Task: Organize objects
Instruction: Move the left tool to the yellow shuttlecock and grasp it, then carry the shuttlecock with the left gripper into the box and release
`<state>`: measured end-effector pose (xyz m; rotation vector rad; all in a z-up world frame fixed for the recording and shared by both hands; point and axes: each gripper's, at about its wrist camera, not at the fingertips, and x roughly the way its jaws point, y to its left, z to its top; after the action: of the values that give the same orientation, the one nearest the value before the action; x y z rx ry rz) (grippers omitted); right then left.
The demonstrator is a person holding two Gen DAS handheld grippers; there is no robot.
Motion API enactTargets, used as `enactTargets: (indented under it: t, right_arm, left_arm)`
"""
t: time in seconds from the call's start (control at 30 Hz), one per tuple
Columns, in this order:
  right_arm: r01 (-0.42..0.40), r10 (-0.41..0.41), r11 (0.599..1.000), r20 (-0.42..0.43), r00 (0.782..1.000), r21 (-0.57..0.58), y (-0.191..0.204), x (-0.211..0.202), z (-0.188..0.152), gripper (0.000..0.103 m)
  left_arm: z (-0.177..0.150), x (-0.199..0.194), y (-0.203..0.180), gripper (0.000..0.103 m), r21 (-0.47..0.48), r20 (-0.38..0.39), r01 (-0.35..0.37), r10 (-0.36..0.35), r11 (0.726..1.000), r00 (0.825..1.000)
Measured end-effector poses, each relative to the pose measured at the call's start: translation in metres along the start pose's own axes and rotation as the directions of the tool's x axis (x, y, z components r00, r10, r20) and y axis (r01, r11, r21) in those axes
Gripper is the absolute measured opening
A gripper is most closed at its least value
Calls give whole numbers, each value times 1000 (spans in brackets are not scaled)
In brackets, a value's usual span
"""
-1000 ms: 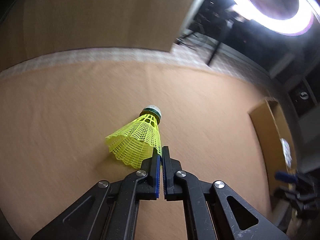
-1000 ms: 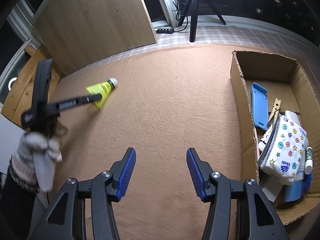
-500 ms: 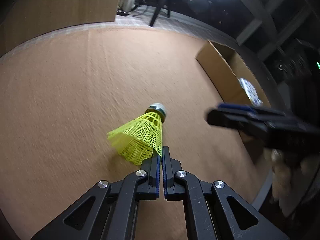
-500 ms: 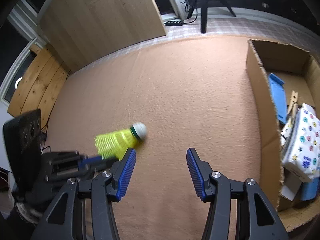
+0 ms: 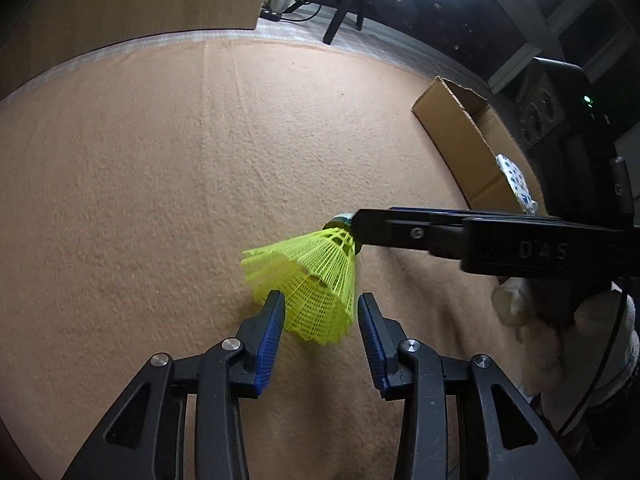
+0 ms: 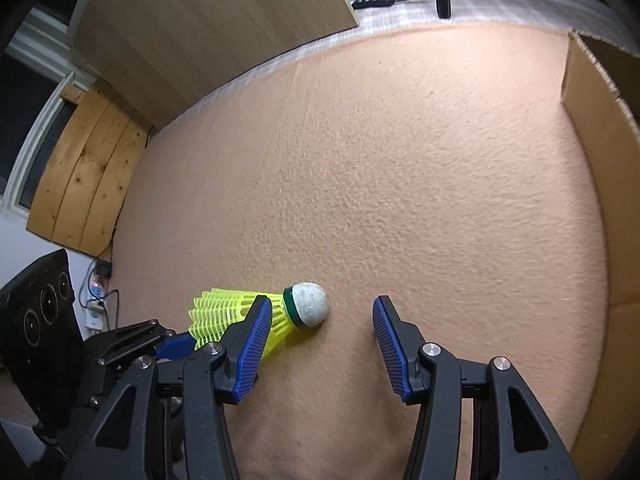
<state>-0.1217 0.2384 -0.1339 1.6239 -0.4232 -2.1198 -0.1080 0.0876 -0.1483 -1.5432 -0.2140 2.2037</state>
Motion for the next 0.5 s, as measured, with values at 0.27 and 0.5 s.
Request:
enactTargets:
  t: [0.27,0.5]
  right_arm:
    - [-31,31,1000,-17,999,-2,10,2,-6,33]
    - [-51,51,999,-9,999,-11,22,-11,-13,26]
  left_arm:
    - [4,3,-6,34,23,-5,48,-48,999,999]
    - [15,7,-21,22,65,4,78,-78,995,997]
